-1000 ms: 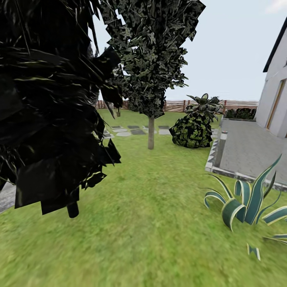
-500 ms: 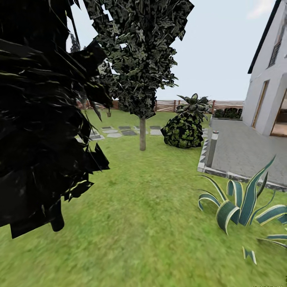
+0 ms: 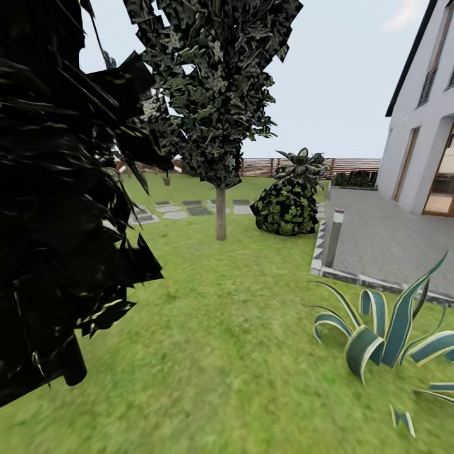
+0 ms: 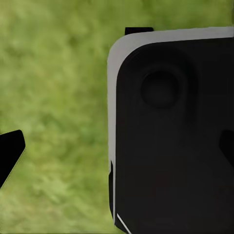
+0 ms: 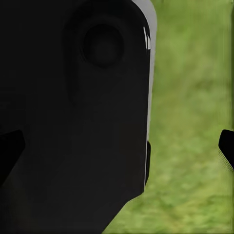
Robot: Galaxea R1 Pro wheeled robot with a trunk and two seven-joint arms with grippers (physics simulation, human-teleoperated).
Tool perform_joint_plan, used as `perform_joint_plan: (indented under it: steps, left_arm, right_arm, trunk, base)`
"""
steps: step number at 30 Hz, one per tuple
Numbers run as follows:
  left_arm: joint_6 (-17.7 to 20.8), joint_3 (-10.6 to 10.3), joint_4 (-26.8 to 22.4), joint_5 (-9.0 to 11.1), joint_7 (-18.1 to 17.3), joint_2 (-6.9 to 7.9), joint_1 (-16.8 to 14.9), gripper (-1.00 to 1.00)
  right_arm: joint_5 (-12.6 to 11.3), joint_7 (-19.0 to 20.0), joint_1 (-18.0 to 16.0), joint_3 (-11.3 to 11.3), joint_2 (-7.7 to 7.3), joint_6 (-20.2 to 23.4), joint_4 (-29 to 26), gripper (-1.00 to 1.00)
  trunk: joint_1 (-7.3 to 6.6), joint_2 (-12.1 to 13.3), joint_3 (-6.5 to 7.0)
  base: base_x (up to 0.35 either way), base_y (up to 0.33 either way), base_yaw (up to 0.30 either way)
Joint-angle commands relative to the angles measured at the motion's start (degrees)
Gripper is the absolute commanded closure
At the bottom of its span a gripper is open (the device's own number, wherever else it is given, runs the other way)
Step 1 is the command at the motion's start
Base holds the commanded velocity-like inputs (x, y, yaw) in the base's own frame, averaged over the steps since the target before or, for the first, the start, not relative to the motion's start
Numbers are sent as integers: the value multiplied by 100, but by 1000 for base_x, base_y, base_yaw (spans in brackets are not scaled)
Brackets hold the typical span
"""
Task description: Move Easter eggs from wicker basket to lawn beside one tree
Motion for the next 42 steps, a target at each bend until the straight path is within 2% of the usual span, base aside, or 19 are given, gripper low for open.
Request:
perform_joint_plan:
  steps: [1,30,42]
  left_arm:
    - [-3,4,-12,-2,-3,0,4,-100]
    - [-3,4,-12,-2,-3,-1,4,-100]
    - [-6,4,-12,-2,-3,-1,4,-100]
  right_arm:
    - [-2,20,-7,-2,-2,8,9,-100]
    - [-2,14,-7,-2,-1,7,9,-100]
    - [-10,12,-7,-3,18,8,9,-100]
  trunk:
    - [3,-2,-5]
    - [3,-2,-5]
    - [3,-2,-5]
  base:
    - [283,0,0]
    - [283,0,-1]
    - [283,0,-210]
